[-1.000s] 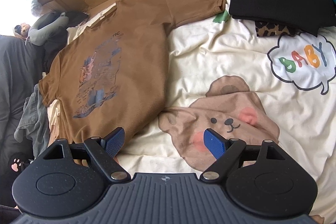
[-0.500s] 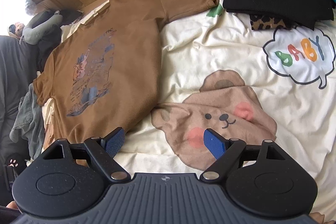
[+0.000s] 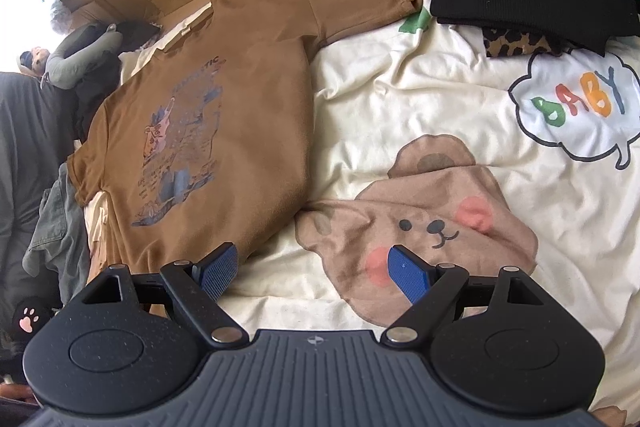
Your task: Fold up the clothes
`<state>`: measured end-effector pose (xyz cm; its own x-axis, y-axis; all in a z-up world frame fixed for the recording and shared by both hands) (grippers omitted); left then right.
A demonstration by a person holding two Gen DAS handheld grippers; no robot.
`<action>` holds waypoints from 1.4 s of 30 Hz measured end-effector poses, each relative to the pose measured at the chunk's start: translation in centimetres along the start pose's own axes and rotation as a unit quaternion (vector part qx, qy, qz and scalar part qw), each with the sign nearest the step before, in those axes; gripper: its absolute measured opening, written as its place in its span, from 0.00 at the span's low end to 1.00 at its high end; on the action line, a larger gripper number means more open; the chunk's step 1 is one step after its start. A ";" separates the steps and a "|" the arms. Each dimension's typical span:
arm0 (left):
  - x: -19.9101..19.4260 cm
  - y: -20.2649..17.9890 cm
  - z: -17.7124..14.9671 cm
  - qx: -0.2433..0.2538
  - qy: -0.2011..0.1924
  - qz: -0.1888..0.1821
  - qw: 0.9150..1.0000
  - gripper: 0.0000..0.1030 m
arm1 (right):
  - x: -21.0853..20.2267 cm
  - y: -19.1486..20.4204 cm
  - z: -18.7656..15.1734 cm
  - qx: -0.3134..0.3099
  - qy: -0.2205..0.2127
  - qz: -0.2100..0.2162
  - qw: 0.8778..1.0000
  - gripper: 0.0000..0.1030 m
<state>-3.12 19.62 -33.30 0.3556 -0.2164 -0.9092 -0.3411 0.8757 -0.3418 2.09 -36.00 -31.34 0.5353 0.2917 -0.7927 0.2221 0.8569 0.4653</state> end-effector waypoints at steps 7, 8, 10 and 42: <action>-1.7 3.3 2.1 -0.001 -0.009 0.026 1.000 0.03 | -0.1 0.1 0.1 0.001 0.002 0.002 1.000 0.83; -2.0 3.8 2.2 -0.004 -0.010 0.030 0.999 0.03 | -0.1 0.1 0.1 0.002 0.003 0.001 1.000 0.83; -2.5 4.8 2.3 -0.009 -0.012 0.038 0.999 0.03 | -0.1 0.1 0.1 0.000 0.006 -0.001 1.000 0.83; -2.0 10.5 5.7 -0.011 -0.031 0.116 0.993 0.03 | 12.2 3.0 -1.0 -0.143 0.033 -0.015 0.989 0.81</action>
<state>-2.44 31.75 -33.71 0.3180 0.0171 -0.9479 -0.4392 0.8888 -0.1313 8.42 -29.45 -40.00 0.4759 0.2829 -0.8328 -0.0076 0.9481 0.3178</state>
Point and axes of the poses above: each gripper's, at about its wrist camera, not at the fingertips, and x roughly the way its jaws point, y to its left, z to its top, the point moved 7 cm from there along x, roughly the way its jaws point, and after that the axes turned 9 degrees about -y, right-handed, at the moved point
